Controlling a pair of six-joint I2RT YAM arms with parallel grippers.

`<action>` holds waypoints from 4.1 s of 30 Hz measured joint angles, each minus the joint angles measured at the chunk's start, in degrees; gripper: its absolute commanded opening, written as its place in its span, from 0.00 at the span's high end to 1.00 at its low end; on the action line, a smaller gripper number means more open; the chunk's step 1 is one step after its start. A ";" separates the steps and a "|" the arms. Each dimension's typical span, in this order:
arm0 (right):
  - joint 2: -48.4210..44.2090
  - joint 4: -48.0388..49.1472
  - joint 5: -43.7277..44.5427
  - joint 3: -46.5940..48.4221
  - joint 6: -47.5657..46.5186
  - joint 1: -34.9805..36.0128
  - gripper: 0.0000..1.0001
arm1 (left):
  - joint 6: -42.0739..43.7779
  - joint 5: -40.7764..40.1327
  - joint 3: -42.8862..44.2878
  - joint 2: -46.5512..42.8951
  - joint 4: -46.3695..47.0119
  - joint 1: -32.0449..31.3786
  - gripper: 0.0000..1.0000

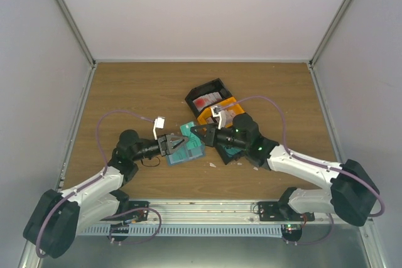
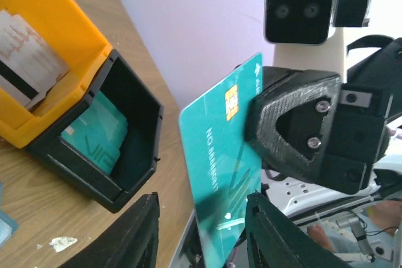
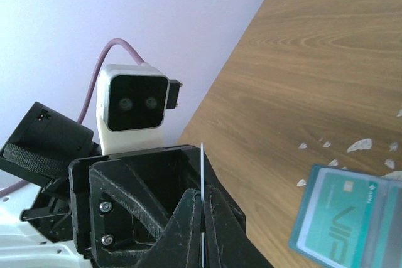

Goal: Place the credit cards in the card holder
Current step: Insert the credit card into the card holder.

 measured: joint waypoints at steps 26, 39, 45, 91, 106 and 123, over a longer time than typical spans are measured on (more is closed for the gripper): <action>12.04 -20.59 16.09 6.69 -8.22 1.09 0.50 | 9.70 -15.89 1.31 -4.42 -27.39 0.59 1.00; 28.06 -37.99 29.68 17.11 -13.09 7.13 0.53 | 9.51 -16.46 0.76 6.86 -27.28 3.65 1.00; 29.99 -39.80 30.10 17.68 -12.83 7.21 0.55 | 9.42 -13.90 -0.35 10.38 -24.39 4.39 1.00; 30.18 -39.67 28.06 17.66 -10.45 7.56 0.60 | 7.56 -7.32 4.31 30.01 -14.16 5.27 1.00; 30.18 -39.67 28.06 17.64 -8.90 7.56 0.60 | 3.02 -5.62 1.49 30.21 -9.18 5.51 1.00; 30.01 -34.47 25.57 15.45 -10.03 6.91 0.62 | 5.68 -0.48 6.32 37.90 -8.72 6.25 1.00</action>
